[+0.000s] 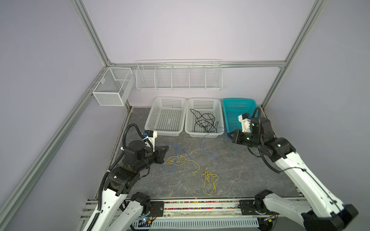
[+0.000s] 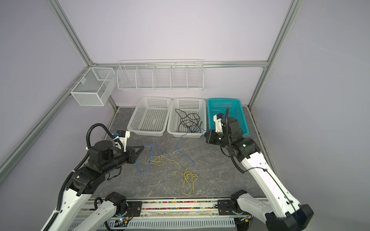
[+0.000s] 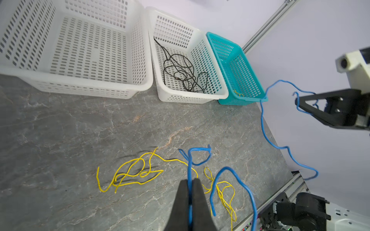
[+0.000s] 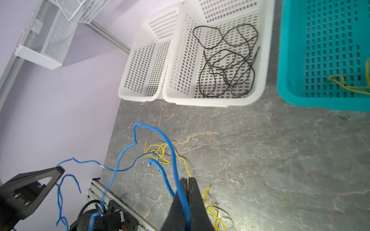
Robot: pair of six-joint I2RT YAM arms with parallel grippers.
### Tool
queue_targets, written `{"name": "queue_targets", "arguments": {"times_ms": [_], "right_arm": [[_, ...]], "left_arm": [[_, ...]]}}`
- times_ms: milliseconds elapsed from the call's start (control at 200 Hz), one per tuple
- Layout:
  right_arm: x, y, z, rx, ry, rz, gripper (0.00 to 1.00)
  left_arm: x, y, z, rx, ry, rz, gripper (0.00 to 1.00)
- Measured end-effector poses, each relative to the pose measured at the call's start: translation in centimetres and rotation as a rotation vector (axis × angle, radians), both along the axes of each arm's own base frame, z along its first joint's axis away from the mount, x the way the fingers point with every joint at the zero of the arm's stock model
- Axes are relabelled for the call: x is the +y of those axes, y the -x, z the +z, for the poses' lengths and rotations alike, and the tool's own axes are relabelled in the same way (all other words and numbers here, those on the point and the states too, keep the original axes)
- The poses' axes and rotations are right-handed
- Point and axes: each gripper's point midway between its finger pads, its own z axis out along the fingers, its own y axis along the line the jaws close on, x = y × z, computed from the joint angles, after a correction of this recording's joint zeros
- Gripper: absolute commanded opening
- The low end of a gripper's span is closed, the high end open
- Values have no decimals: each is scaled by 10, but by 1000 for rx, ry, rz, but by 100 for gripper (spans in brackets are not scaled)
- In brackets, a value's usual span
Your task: Untangle the cables
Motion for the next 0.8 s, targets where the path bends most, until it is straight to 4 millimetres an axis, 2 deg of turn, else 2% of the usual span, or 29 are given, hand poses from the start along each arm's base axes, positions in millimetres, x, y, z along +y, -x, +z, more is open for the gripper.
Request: {"name": "queue_targets", "arguments": {"times_ms": [185, 290, 495, 600, 800], "right_arm": [[72, -58, 4, -13, 61, 69, 7], [116, -99, 7, -37, 71, 94, 7], [185, -169, -12, -65, 89, 127, 7], [208, -193, -31, -79, 86, 135, 7], [224, -204, -83, -27, 108, 164, 7]], "left_arm": [[10, 15, 10, -93, -26, -7, 0], [18, 21, 16, -145, -20, 15, 0], [26, 28, 18, -186, -13, 37, 0], [26, 28, 18, -187, -15, 42, 0], [26, 28, 18, -188, -16, 40, 0]]}}
